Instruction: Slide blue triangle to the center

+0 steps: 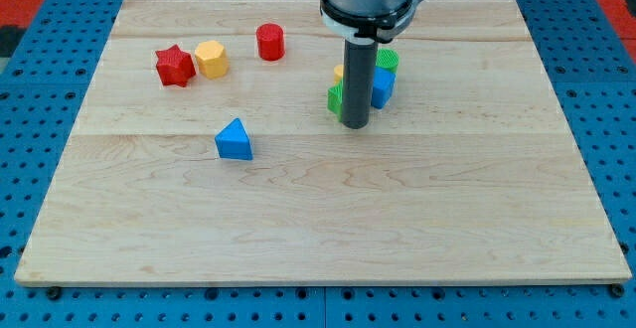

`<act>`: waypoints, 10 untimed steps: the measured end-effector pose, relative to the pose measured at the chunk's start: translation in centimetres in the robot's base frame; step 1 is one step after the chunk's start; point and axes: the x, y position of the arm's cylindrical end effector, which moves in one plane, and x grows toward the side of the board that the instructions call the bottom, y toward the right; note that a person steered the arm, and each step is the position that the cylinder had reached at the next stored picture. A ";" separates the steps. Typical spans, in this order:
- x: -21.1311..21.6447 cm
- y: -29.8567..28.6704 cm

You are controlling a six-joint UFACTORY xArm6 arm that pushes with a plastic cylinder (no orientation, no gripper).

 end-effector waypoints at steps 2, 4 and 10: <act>-0.1 0.5; 5.2 -0.2; 0.7 -15.4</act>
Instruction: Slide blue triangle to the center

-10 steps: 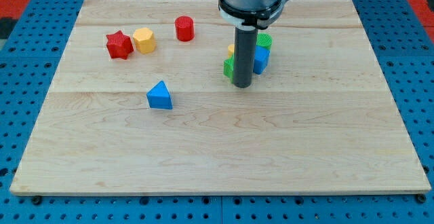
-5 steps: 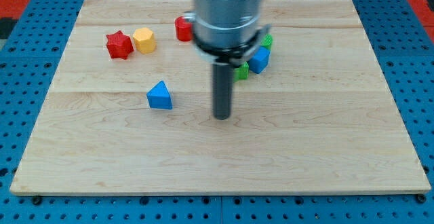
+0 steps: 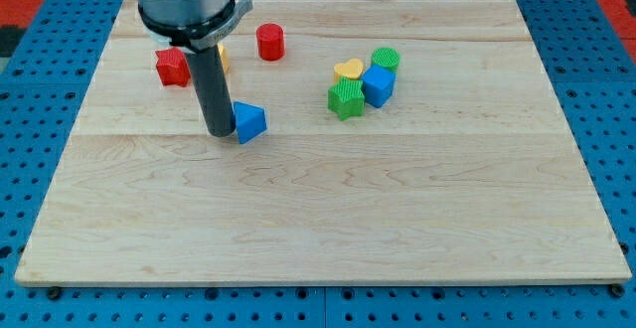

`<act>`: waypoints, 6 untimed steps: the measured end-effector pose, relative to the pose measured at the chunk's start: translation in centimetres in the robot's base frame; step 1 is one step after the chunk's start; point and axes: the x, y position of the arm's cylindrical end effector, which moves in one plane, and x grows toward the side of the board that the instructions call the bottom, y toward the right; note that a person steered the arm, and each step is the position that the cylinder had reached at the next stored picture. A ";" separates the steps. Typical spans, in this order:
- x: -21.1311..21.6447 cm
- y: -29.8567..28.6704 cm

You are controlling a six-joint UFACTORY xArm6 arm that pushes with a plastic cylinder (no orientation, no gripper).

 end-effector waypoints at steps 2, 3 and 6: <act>-0.1 -0.1; 0.2 0.0; -1.7 5.0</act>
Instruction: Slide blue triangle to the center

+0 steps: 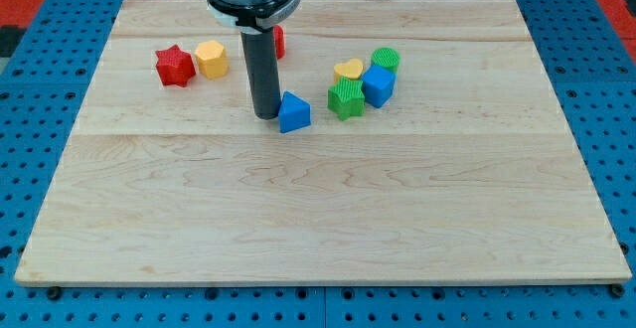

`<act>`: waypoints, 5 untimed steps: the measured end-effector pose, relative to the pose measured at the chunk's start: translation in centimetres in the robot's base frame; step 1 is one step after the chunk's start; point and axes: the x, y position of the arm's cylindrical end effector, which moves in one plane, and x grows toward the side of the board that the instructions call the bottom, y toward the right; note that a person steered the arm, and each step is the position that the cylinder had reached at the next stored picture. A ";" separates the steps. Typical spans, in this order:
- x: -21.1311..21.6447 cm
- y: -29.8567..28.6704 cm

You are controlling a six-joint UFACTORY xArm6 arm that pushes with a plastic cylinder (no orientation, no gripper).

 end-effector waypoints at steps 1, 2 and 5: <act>2.8 -1.2; 4.2 -0.7; 3.0 1.2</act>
